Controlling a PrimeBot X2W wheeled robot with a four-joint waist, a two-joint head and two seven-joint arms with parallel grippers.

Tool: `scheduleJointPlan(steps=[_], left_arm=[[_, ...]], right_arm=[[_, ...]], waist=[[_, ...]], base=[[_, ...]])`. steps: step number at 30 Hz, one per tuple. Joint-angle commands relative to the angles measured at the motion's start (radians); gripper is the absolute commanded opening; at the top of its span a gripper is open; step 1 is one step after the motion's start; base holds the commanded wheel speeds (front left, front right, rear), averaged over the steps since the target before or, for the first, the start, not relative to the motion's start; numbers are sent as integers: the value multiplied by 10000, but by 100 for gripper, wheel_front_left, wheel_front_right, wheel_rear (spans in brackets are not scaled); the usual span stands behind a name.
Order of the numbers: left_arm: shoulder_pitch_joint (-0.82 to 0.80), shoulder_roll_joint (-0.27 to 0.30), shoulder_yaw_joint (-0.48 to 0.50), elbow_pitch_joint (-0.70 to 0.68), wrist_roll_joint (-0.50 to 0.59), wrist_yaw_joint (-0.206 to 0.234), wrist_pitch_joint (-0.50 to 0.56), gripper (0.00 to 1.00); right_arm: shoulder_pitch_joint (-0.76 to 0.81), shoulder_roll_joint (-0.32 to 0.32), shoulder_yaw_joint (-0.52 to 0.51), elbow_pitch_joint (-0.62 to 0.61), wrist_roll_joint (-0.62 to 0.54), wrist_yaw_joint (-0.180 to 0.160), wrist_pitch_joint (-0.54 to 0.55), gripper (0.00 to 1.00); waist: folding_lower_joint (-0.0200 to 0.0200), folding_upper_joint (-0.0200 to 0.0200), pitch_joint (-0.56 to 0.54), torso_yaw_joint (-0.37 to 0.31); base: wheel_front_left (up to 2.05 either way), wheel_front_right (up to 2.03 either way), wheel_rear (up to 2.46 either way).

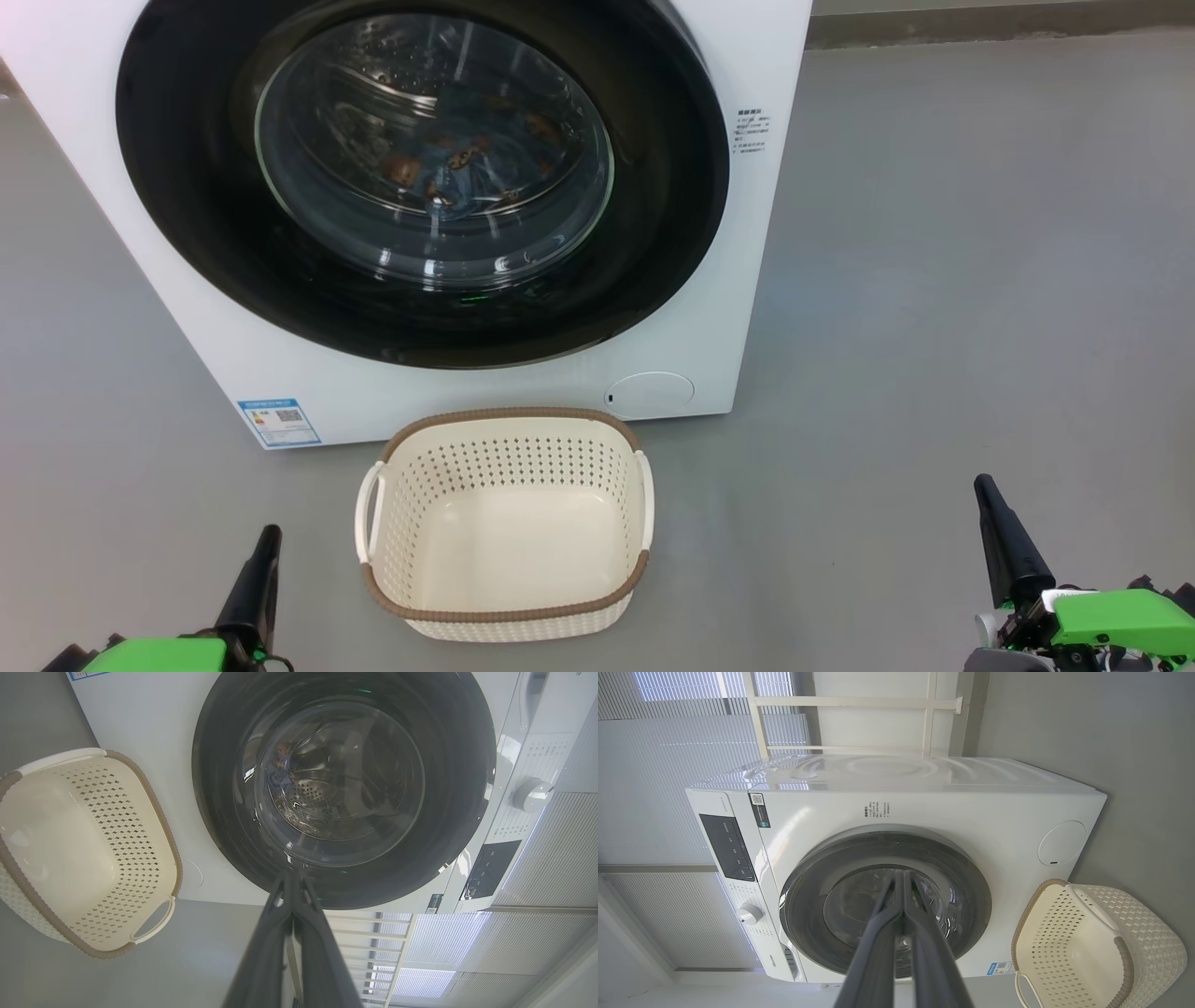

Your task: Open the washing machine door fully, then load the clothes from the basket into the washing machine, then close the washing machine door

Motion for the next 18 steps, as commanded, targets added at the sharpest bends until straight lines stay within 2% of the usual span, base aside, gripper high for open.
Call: scheduleJointPlan(steps=[1, 18], left_arm=[[-417, 212, 292, -214, -83, -27, 60, 0], [-417, 212, 292, -214, -83, -27, 60, 0]], right_arm=[[-400, -44, 205, -243, -73, 16, 38, 0], [-402, -32, 187, -243, -88, 16, 53, 0]], waist=[[0, -1, 0, 0], [0, -1, 0, 0]], base=[[0, 0, 0], [0, 0, 0]])
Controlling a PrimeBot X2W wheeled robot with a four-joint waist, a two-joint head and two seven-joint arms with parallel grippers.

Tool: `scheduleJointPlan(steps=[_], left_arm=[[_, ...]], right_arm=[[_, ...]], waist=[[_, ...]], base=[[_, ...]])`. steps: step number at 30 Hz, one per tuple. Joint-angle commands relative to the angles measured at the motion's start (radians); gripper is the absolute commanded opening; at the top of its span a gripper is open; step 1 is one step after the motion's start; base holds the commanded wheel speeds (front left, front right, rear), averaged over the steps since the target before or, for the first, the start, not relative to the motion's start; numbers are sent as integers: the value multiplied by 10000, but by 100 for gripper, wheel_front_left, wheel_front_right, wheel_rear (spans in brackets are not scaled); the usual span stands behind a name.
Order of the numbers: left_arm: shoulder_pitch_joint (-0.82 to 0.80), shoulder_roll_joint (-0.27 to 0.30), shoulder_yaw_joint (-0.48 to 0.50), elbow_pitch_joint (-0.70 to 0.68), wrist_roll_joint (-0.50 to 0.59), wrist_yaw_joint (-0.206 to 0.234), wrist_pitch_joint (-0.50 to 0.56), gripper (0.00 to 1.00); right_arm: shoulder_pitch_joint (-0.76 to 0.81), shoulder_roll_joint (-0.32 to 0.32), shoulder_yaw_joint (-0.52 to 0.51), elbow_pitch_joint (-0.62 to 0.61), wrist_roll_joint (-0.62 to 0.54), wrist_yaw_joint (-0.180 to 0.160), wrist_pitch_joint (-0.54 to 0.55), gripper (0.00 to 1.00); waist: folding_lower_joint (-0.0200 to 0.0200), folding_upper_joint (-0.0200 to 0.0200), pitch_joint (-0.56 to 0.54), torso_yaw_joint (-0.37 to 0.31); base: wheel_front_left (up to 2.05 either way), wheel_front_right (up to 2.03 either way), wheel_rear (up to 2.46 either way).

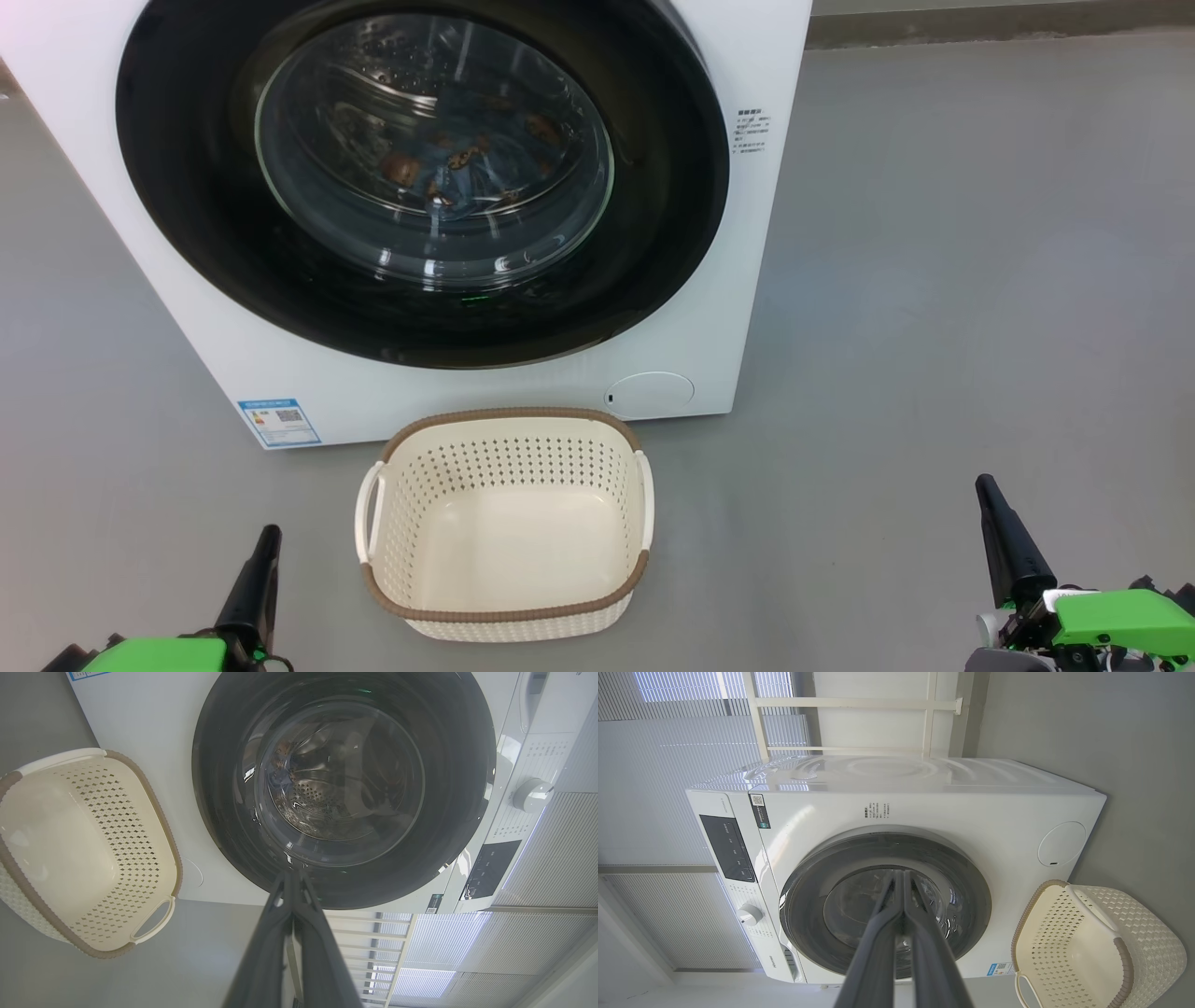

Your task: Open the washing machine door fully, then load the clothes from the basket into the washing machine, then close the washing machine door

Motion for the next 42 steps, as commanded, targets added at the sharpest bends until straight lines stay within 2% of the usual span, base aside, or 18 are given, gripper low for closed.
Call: scheduleJointPlan(steps=[1, 42], left_arm=[[-417, 210, 292, -214, -83, -27, 60, 0], [-416, 210, 291, -214, -83, -27, 60, 0]], right_arm=[[-401, -33, 217, -244, -81, 16, 52, 0], [-404, -13, 187, -243, -105, 16, 75, 0]], waist=[[0, -1, 0, 0], [0, -1, 0, 0]], base=[[0, 0, 0], [0, 0, 0]])
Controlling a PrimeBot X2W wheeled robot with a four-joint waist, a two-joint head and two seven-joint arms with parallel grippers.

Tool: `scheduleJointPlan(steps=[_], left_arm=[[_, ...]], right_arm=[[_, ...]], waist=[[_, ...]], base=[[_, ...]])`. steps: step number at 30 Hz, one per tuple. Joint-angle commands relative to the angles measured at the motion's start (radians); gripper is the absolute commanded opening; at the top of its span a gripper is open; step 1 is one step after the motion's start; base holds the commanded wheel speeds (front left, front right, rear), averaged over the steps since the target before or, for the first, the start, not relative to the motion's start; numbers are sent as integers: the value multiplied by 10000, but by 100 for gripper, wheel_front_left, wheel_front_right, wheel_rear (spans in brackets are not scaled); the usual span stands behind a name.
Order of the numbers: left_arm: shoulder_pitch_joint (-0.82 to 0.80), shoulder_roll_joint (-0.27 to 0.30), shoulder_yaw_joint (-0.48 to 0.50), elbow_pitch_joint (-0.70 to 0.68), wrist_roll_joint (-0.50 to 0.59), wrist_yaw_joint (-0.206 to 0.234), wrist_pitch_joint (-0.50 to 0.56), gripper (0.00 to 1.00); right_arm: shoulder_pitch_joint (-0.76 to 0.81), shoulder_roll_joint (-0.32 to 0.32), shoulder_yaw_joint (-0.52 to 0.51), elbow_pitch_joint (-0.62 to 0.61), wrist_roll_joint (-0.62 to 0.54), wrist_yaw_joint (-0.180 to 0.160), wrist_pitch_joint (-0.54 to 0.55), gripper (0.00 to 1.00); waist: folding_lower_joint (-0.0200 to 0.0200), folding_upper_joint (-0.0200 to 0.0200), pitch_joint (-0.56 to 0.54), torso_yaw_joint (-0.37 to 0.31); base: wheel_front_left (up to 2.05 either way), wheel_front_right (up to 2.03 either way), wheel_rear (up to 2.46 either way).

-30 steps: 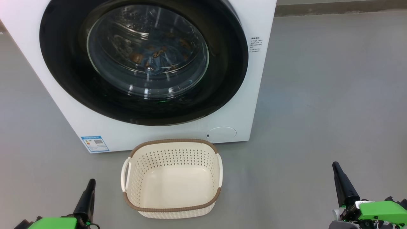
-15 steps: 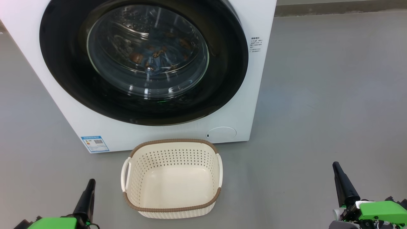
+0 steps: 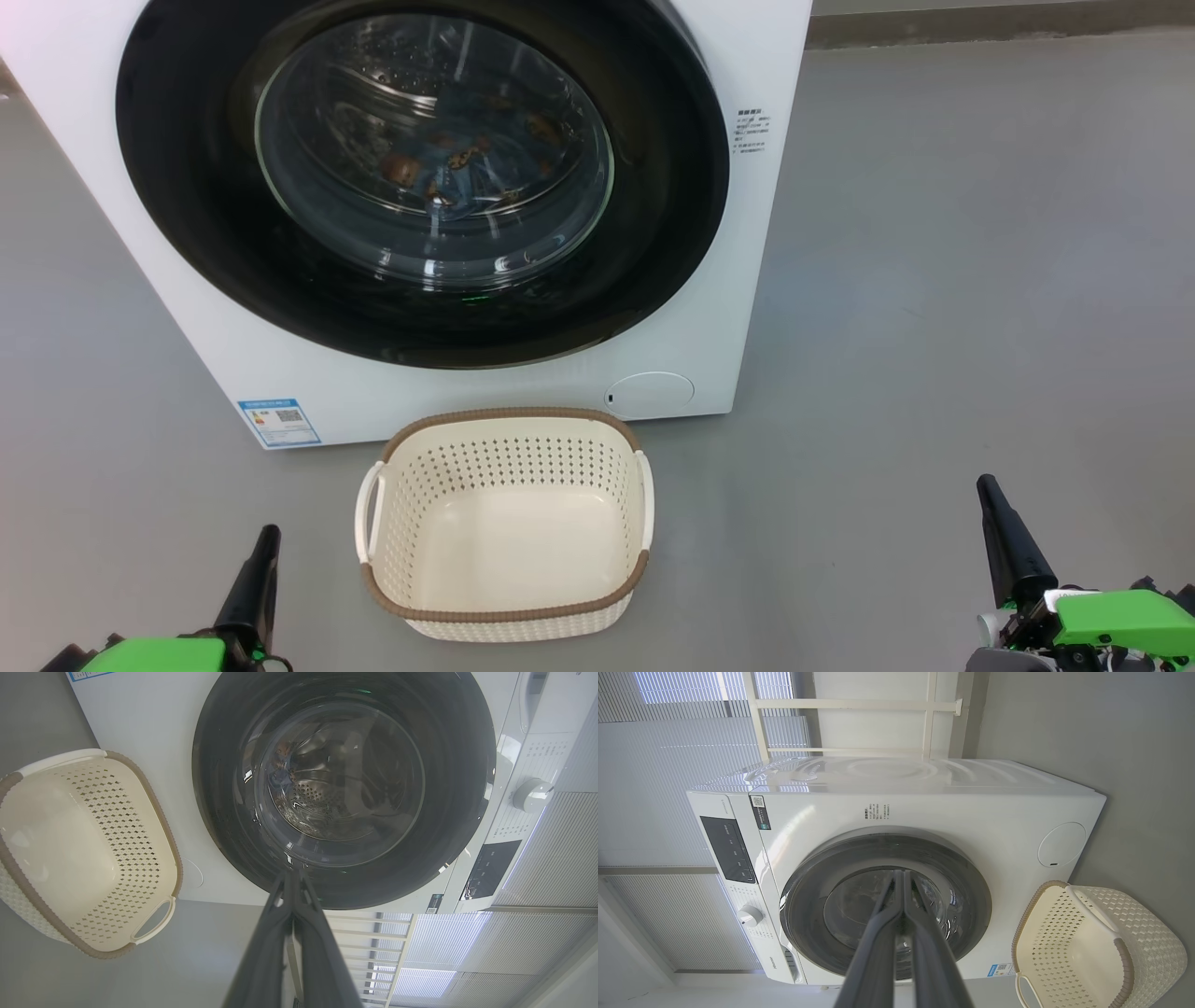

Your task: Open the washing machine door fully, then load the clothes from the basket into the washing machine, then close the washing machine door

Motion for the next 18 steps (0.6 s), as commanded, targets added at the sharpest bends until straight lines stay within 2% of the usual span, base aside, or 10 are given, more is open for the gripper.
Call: scheduleJointPlan(steps=[1, 18], left_arm=[[-416, 192, 293, -214, -83, -27, 60, 0], [-416, 192, 293, -214, -84, -27, 60, 0]], right_arm=[[-404, -30, 227, -245, -102, 16, 74, 0], [-404, -25, 220, -244, -108, 16, 80, 0]], waist=[[0, 0, 0, 0], [0, 0, 0, 0]], base=[[0, 0, 0], [0, 0, 0]])
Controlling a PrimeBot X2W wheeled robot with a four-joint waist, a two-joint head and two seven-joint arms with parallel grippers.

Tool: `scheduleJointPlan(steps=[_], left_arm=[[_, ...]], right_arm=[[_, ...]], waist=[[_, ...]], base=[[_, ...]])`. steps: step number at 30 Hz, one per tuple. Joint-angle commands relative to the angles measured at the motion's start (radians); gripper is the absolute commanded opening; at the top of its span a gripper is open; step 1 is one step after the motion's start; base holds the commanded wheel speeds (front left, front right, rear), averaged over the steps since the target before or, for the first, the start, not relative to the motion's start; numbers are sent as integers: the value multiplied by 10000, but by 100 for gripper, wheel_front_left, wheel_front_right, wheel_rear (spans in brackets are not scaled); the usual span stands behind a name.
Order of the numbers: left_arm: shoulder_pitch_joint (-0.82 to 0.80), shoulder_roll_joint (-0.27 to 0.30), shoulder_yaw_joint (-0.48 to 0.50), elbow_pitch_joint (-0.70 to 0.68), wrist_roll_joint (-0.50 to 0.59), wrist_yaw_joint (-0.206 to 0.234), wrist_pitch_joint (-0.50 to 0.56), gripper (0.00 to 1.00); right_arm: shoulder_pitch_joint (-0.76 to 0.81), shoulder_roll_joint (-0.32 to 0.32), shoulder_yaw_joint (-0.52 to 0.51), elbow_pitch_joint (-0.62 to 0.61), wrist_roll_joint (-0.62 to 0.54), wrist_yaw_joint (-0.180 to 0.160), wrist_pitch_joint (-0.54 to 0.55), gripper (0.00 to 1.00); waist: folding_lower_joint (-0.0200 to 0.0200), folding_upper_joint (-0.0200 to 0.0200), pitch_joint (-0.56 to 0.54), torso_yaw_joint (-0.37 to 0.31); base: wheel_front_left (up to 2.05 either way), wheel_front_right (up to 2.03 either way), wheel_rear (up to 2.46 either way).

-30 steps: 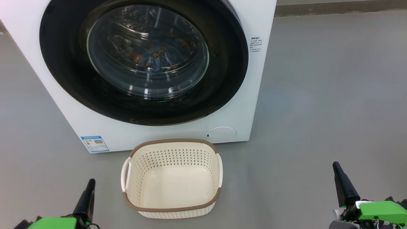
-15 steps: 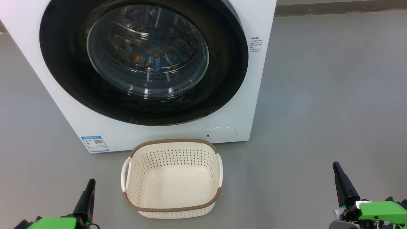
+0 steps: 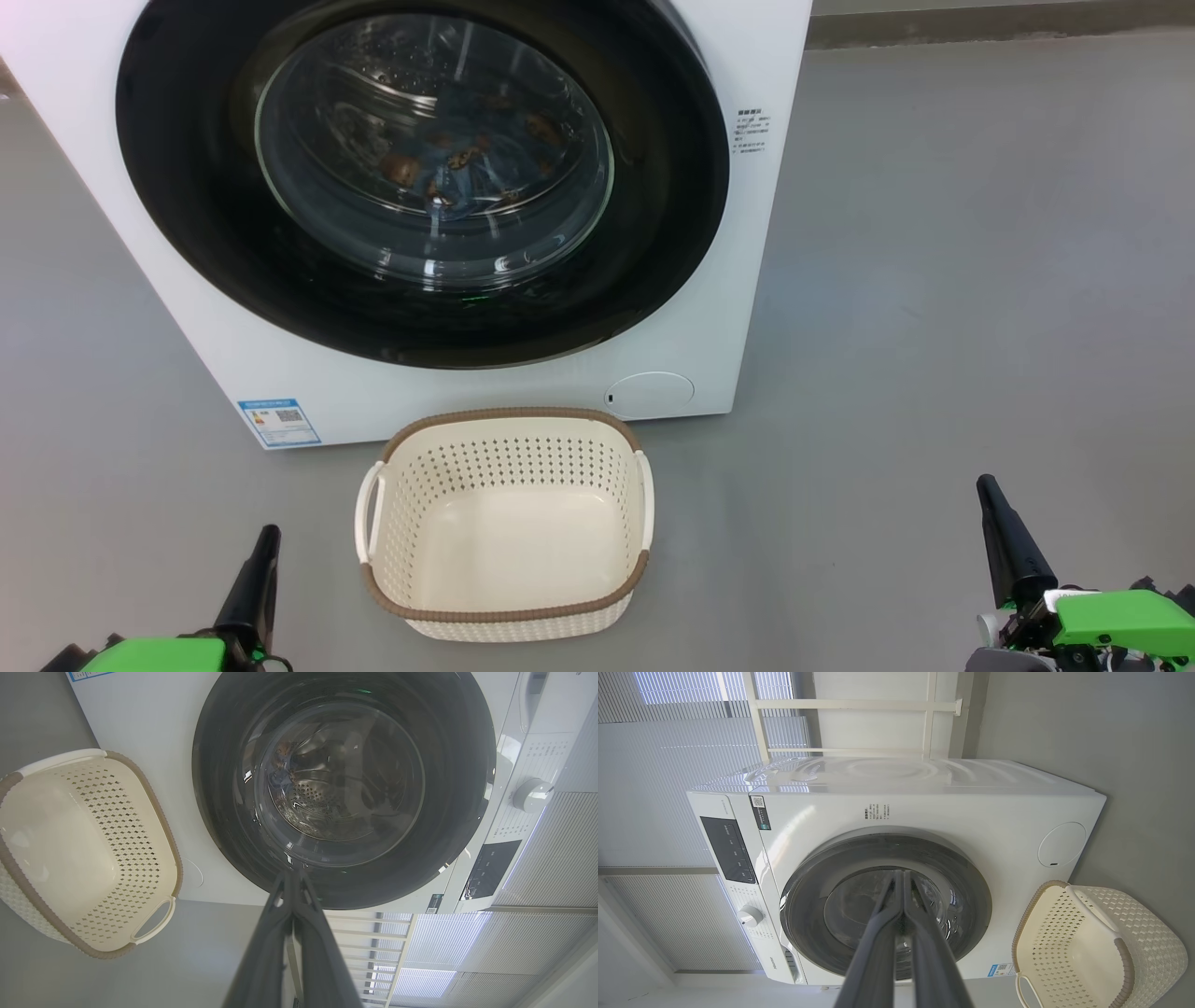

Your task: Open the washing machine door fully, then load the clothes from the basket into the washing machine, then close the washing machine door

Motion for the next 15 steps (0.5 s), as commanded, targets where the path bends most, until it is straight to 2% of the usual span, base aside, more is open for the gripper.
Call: scheduleJointPlan(steps=[1, 15], left_arm=[[-416, 192, 293, -214, -84, -27, 60, 0], [-416, 192, 293, -214, -84, -27, 60, 0]], right_arm=[[-404, -36, 227, -244, -108, 16, 80, 0], [-405, -33, 222, -244, -112, 16, 84, 0]], waist=[[0, -1, 0, 0], [0, -1, 0, 0]], base=[[0, 0, 0], [0, 0, 0]])
